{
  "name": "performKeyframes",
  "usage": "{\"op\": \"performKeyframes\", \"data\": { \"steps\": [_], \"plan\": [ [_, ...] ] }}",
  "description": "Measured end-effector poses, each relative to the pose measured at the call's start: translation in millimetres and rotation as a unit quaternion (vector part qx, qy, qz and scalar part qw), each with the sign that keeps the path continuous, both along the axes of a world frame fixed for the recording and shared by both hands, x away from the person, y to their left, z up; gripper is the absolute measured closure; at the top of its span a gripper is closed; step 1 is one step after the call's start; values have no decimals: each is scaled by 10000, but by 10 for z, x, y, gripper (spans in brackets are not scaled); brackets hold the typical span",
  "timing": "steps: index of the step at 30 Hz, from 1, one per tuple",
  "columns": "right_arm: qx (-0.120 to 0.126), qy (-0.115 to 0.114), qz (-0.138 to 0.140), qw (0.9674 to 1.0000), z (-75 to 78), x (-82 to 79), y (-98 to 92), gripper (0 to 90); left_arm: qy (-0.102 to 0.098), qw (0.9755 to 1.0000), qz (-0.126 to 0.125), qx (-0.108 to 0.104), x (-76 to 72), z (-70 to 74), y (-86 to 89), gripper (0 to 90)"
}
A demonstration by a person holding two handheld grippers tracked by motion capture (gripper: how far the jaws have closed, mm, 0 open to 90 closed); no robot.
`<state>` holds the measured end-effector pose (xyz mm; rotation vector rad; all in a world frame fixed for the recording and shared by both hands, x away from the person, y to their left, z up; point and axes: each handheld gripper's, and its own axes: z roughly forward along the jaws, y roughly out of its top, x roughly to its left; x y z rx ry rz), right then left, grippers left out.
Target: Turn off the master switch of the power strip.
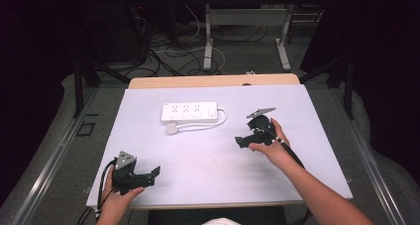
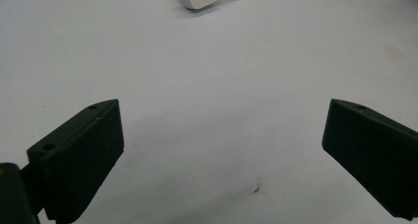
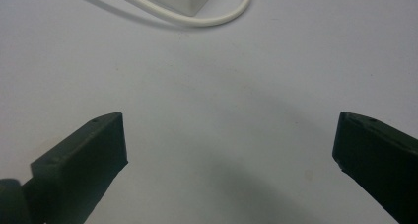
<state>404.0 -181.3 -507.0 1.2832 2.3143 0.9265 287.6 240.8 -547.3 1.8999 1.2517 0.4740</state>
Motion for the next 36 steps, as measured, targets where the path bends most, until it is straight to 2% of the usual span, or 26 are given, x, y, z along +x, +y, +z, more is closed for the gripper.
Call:
{"op": "performKeyframes", "data": {
  "steps": [4, 12, 14, 24, 29, 36],
  "plan": [
    [-2, -15, -2, 10000, -11, -49, -78, 0, -26, 10000, -14, 53, 4, 3, 3, 24],
    [-13, -101, -81, 9999, -19, -186, -245, 0, -1, 10000, -3, 13, 3, 0, 0, 24],
    [61, -96, -136, 9998, -30, -235, -281, 0, -3, 10000, 0, 17, 3, 0, -2, 24],
    [152, -256, -275, 9992, -131, -470, -486, 0, -7, 10000, -3, 22, 2, 0, -6, 24],
    [230, -249, -379, 9987, -206, -562, -593, 0, -11, 10000, 2, 21, 3, -1, -5, 24],
    [226, -373, -525, 9977, -259, -699, -752, 0, -3, 10000, 2, 29, 2, -2, -7, 24]
  ]
}}
